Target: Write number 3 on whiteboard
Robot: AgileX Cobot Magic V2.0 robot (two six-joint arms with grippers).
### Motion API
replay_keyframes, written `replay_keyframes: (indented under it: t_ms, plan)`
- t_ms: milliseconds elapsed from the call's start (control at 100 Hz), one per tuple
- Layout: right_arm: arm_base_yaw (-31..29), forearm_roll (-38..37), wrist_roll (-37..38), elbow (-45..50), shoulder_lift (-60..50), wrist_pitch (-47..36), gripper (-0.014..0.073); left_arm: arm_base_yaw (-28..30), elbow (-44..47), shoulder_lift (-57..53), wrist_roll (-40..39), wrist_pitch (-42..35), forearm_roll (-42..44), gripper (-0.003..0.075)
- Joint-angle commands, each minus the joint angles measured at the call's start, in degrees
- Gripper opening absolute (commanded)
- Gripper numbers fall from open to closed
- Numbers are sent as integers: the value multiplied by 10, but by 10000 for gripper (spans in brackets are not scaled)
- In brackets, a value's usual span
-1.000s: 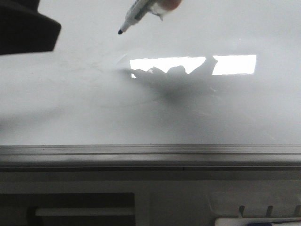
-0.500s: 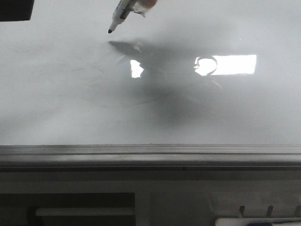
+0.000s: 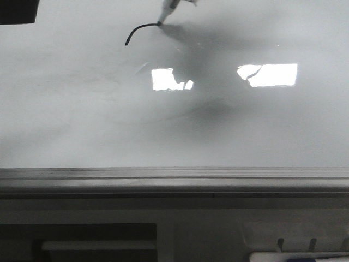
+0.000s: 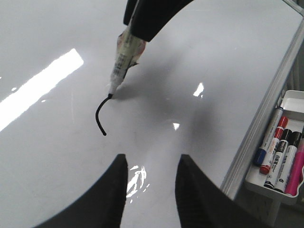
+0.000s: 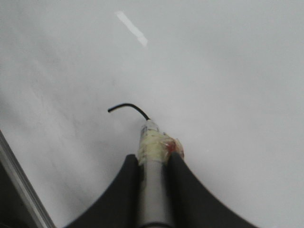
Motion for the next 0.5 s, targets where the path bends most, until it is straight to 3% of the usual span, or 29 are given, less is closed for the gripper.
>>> replay_keyframes:
  t_ms: [0,350,490]
  plan:
    - [-8,-28,12,-15,-19,21,-59,2,-18,-1,-7,-38,-7,217]
    - [36,-19,17,10,15,12,-59,2,-18,-1,-7,-38,-7,217]
    - [36,-57,43,10,-7,57,-59,2,-18,-1,-7,-38,-7,217]
